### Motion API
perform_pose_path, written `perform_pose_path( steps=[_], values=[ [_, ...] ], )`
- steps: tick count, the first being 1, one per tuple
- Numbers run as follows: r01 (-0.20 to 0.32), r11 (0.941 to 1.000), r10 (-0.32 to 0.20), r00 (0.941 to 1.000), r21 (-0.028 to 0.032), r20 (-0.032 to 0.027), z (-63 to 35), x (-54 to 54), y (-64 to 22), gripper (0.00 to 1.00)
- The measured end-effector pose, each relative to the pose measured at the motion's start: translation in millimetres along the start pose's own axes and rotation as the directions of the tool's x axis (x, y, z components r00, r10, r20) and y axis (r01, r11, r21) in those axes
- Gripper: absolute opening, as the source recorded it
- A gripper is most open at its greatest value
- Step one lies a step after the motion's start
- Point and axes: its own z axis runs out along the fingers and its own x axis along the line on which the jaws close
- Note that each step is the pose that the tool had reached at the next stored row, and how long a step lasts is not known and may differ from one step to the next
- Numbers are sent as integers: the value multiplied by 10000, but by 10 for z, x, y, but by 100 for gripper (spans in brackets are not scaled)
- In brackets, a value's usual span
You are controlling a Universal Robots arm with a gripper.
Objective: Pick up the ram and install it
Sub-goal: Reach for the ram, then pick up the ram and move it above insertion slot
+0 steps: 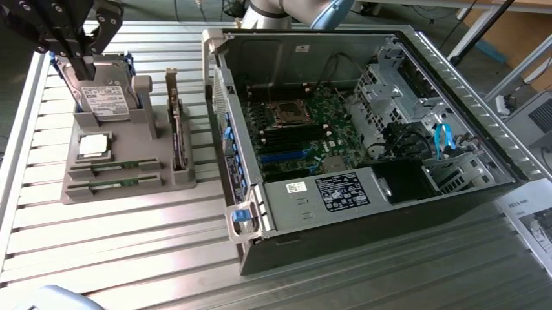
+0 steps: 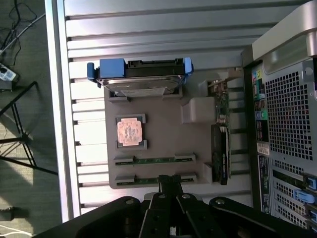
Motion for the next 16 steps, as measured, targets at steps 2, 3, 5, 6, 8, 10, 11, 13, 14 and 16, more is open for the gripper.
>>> perform_pose_path(
  steps=[2, 3, 5, 6, 8, 10, 11, 13, 14, 16],
  values=[
    [-1, 10000, 1, 10000, 0, 0, 0, 0, -2, 10],
    [0, 10000, 0, 10000, 0, 0, 0, 0, -3, 10],
    [0, 10000, 0, 10000, 1, 0, 0, 0, -3, 10],
    [0, 10000, 0, 10000, 1, 0, 0, 0, -3, 10],
    [0, 10000, 0, 10000, 0, 0, 0, 0, -3, 10],
    [0, 10000, 0, 10000, 1, 0, 0, 0, -3, 10],
    [0, 10000, 0, 10000, 0, 0, 0, 0, -3, 10],
    [0, 10000, 0, 10000, 0, 0, 0, 0, -3, 10],
    [11, 10000, -11, 10000, 0, 0, 0, 0, -3, 10],
    [69, 10000, -69, 10000, -1, -3, 0, 0, -3, 10]
  ],
)
